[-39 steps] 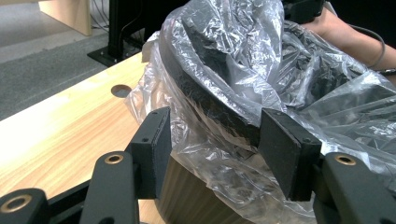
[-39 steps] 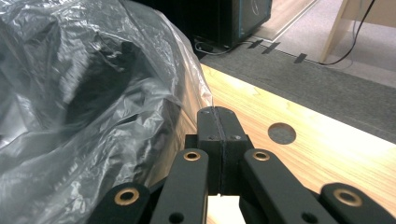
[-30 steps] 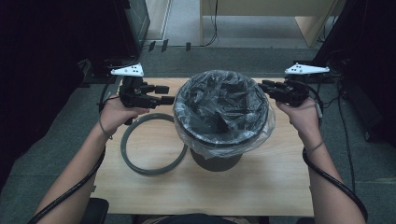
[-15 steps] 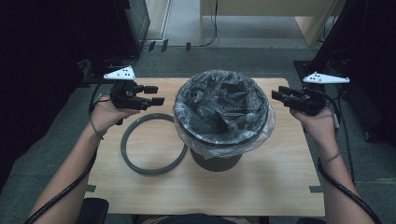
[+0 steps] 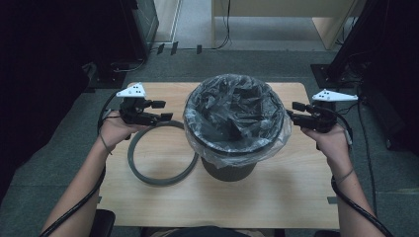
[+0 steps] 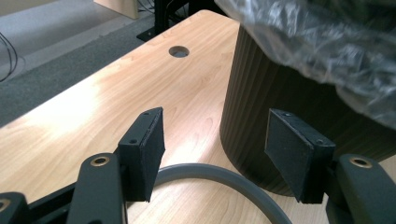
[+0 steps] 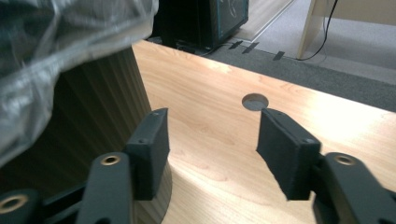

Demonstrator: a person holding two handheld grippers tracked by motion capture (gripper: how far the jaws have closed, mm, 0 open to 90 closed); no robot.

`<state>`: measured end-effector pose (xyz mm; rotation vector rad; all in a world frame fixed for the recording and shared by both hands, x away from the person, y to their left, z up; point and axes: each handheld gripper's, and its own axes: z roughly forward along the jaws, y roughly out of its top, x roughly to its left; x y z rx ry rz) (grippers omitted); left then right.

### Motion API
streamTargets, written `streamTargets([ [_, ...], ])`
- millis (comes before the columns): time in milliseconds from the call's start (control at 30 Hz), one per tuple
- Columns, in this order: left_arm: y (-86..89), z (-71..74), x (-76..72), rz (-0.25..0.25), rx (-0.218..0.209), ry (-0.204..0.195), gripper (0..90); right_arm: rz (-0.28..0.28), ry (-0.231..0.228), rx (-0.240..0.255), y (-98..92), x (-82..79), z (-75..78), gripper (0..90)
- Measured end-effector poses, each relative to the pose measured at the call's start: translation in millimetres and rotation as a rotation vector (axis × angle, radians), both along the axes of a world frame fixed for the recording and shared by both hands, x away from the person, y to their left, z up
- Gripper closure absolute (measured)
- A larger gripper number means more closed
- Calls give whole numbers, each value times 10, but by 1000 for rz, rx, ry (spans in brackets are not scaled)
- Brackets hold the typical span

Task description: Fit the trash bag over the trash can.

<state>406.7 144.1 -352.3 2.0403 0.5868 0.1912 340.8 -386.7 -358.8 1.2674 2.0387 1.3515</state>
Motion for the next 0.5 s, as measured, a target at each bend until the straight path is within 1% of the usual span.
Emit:
streamTargets([
  [133, 23, -138, 7, 14, -1, 13, 366, 1, 10, -11, 23, -20, -90, 395],
  [233, 28, -238, 5, 20, 20, 10, 366, 1, 18, -9, 38, -34, -154, 378],
  [300, 23, -292, -8, 20, 35, -25, 367, -1, 16, -4, 45, -43, -182, 371],
  [333, 20, -321, -12, 19, 36, -35, 367, -2, 15, 4, 51, -48, -199, 366],
  [433, 24, -432, -24, 20, 19, -20, 366, 1, 15, 12, 62, -73, -282, 362],
  [500, 35, -512, -24, 28, 32, -10, 366, 0, 25, -2, 71, -94, -359, 360],
])
